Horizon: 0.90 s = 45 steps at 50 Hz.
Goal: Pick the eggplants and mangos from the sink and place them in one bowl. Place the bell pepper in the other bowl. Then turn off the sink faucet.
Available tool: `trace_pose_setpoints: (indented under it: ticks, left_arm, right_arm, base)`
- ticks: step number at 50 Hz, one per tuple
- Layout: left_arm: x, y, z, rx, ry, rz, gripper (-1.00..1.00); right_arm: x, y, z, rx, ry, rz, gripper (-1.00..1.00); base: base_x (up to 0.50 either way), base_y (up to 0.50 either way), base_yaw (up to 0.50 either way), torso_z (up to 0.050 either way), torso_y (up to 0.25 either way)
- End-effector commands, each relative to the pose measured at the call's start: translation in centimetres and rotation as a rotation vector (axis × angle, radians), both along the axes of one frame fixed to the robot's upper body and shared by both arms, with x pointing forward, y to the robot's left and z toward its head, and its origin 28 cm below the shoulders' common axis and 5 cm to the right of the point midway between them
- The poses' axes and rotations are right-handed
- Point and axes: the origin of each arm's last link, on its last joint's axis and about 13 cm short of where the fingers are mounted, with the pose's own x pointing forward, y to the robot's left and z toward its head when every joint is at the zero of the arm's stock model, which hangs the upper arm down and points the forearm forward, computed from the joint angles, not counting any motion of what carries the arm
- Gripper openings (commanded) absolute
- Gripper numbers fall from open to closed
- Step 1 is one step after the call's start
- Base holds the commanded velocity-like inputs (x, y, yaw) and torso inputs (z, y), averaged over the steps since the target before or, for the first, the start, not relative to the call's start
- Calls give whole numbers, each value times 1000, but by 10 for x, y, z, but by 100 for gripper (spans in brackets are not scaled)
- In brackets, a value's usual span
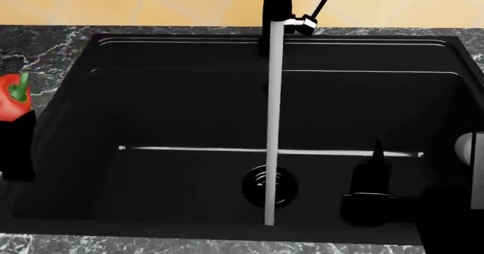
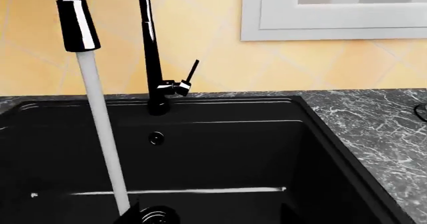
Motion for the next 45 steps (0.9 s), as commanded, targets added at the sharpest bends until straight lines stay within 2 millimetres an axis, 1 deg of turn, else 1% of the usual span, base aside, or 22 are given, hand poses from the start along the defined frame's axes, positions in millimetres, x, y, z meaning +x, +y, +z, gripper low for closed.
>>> trace_pose_setpoints:
  ticks: [1, 7, 11, 18, 21, 31, 33, 45]
  left_arm:
    - [1, 1, 1, -17, 2, 14, -100]
    - [2, 1, 1, -17, 2, 17, -100]
    - [2, 1, 2, -22, 0, 16, -100]
    - [1, 2, 3, -26, -1, 22, -100]
    - [1, 4, 2, -30, 4, 23, -100]
    - [-1, 6, 0, -38, 3, 31, -100]
    - [-1, 7, 1, -39, 5, 33, -100]
    - [-2, 7, -3, -27, 7, 26, -100]
  right_arm:
    - [0, 2, -2, -10, -5, 18, 100]
    - [-1, 3, -6, -25, 10, 25, 100]
    - [-1, 2, -3, -49, 8, 25, 100]
    - [1, 4, -7, -32, 4, 34, 100]
    - [1, 4, -6, -11, -7, 40, 100]
    - [1, 5, -3, -26, -11, 43, 100]
    - [2, 5, -3, 10, -21, 44, 100]
    - [0, 5, -5, -28, -11, 48, 100]
  base:
    - [-469, 406, 0, 0, 0]
    - [-374, 468, 0, 0, 0]
    - [-162, 500, 0, 0, 0]
    - [-19, 500, 0, 0, 0]
    - [0, 500, 0, 0, 0]
    - [0, 500, 0, 0, 0]
    - [0, 500, 0, 0, 0]
    - [0, 500, 0, 0, 0]
